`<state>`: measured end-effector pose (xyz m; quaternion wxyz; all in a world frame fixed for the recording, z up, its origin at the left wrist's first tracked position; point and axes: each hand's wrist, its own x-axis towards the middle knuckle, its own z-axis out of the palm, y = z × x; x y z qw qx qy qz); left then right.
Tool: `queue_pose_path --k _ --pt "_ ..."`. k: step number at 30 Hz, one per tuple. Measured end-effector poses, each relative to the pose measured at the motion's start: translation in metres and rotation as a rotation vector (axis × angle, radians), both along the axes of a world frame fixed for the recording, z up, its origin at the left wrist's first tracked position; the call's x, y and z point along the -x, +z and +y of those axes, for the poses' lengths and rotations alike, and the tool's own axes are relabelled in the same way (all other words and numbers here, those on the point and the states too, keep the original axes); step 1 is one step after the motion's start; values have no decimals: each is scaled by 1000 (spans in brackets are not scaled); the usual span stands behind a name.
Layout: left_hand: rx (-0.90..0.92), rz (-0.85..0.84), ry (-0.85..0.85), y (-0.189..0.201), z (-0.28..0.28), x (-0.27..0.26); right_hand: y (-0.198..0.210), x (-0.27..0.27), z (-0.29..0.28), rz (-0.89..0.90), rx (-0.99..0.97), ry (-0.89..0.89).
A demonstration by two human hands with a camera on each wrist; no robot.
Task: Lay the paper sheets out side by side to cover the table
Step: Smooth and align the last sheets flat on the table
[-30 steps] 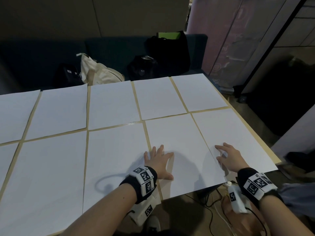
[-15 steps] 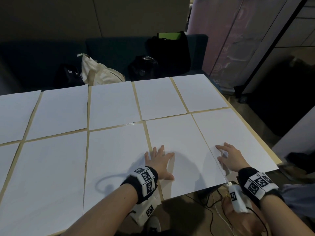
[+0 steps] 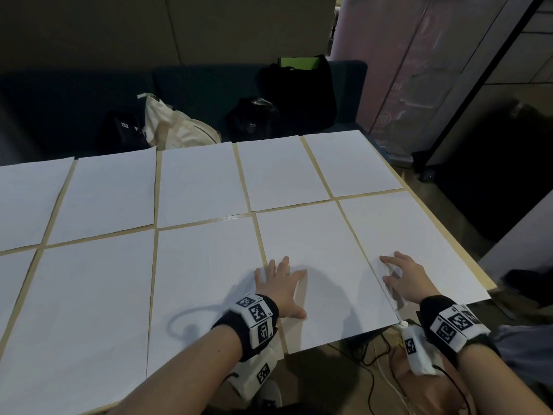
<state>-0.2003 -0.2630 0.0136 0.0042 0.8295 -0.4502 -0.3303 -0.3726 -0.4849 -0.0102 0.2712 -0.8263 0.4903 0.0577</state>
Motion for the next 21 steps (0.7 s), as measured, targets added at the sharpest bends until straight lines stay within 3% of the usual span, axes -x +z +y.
queue_pose_path --k 21 --pt "41 31 43 1 -1 -8 13 -6 7 -30 42 32"
